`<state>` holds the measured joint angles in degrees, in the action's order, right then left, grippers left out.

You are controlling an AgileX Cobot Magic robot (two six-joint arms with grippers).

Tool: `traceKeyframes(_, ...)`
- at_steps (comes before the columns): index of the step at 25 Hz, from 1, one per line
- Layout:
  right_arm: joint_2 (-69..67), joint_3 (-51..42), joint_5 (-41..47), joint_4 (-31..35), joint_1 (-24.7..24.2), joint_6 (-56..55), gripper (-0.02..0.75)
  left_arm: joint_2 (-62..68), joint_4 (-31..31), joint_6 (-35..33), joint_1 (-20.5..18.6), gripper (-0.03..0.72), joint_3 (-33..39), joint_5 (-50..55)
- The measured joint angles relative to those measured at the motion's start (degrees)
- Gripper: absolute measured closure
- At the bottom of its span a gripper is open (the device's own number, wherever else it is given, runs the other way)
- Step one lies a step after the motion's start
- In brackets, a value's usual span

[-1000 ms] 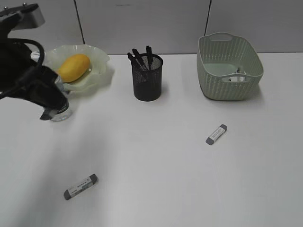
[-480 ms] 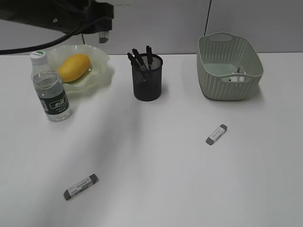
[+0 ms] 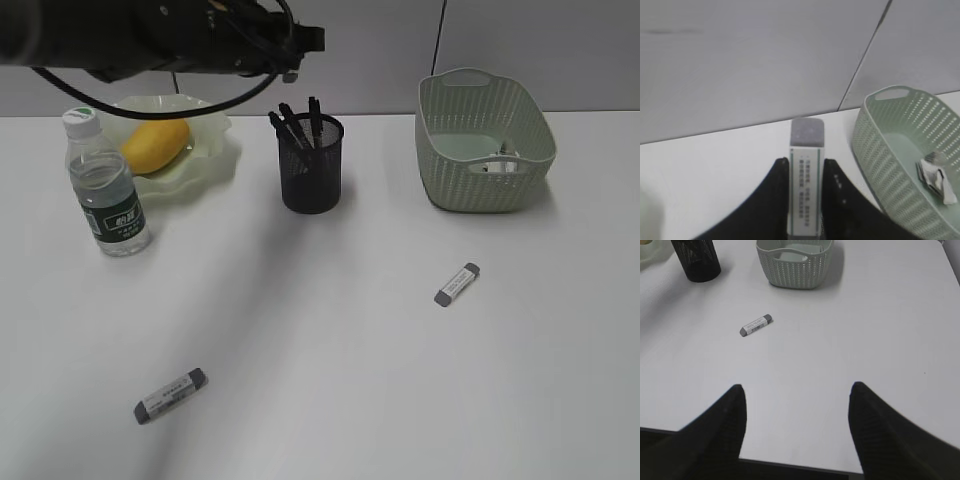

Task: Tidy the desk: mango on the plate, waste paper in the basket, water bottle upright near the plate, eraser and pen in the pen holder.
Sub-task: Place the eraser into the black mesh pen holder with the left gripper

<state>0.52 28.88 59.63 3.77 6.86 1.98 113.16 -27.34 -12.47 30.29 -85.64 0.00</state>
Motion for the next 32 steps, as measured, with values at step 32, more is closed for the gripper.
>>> traceKeyframes(32,0.0,0.0,0.0,0.1,0.0,0.0,0.229,12.4,-0.8,0.0,2.2,0.461,-3.6,-4.7)
